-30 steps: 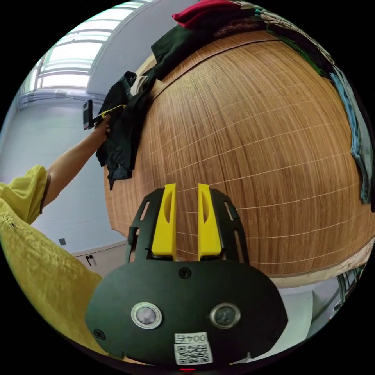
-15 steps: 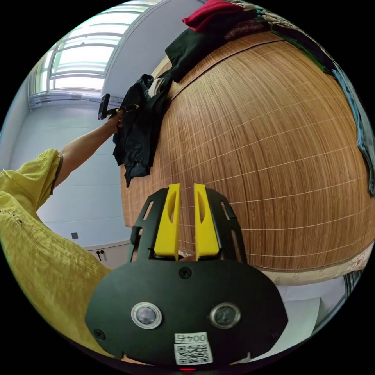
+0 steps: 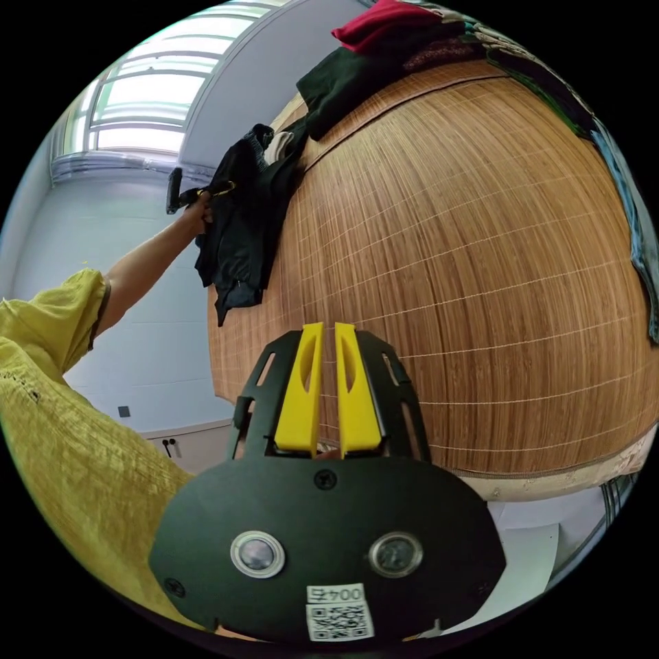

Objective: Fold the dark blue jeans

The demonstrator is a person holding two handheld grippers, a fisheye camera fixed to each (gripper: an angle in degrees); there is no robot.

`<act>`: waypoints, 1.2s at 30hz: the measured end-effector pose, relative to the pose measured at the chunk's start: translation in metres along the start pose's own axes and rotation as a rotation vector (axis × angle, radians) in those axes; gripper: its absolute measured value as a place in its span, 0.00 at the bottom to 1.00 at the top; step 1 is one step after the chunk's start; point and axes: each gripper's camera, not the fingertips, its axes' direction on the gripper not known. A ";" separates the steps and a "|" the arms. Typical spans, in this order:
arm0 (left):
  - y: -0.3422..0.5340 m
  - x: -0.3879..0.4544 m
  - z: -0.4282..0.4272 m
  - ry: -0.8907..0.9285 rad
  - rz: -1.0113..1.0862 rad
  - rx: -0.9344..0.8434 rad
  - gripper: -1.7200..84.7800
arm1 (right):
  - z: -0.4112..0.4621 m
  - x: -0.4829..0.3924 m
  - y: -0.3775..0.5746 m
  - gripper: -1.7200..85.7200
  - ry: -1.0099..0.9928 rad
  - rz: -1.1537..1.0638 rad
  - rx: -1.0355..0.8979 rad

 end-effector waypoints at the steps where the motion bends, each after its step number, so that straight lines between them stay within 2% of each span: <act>1: 0.009 -0.005 -0.007 0.018 -0.013 0.023 0.06 | 0.001 -0.001 0.000 0.07 0.000 -0.005 -0.004; 5: 0.081 -0.030 -0.047 0.052 -0.023 0.061 0.05 | 0.004 -0.009 0.001 0.07 -0.025 -0.038 -0.013; 9: 0.171 -0.032 -0.056 -0.005 0.057 -0.091 0.05 | 0.005 -0.020 0.001 0.06 -0.032 -0.079 -0.015; 12: 0.231 -0.038 -0.049 0.025 0.014 -0.195 0.06 | 0.008 -0.026 0.000 0.06 -0.027 -0.097 -0.014; 14: 0.253 -0.042 -0.057 0.029 -0.033 -0.187 0.07 | 0.011 -0.028 -0.001 0.05 -0.022 -0.105 -0.016; 16: 0.258 -0.039 -0.078 0.106 -0.011 -0.086 0.07 | 0.015 -0.027 -0.003 0.05 -0.020 -0.102 -0.017; 17: 0.253 -0.034 -0.091 0.149 0.027 -0.002 0.07 | 0.019 -0.025 -0.005 0.05 -0.024 -0.094 -0.018; 18: 0.241 -0.028 -0.097 0.107 0.048 0.054 0.08 | 0.023 -0.024 -0.008 0.05 -0.030 -0.084 -0.021; 23: 0.133 -0.001 -0.058 -0.060 0.132 0.160 0.18 | 0.045 -0.022 -0.025 0.04 -0.053 -0.075 -0.045; 27: 0.022 0.012 0.003 -0.063 0.110 0.107 0.23 | 0.055 -0.019 -0.044 0.03 -0.086 -0.072 -0.036; 30: -0.023 0.018 0.047 -0.103 0.090 0.041 0.24 | 0.060 -0.008 -0.056 0.02 -0.109 -0.036 -0.026; 33: -0.035 0.012 0.083 -0.098 0.059 -0.042 0.24 | 0.065 0.002 -0.068 0.01 -0.122 -0.002 -0.018; 36: -0.033 -0.005 0.084 -0.057 0.043 -0.027 0.22 | 0.069 0.007 -0.080 0.01 -0.125 0.006 -0.009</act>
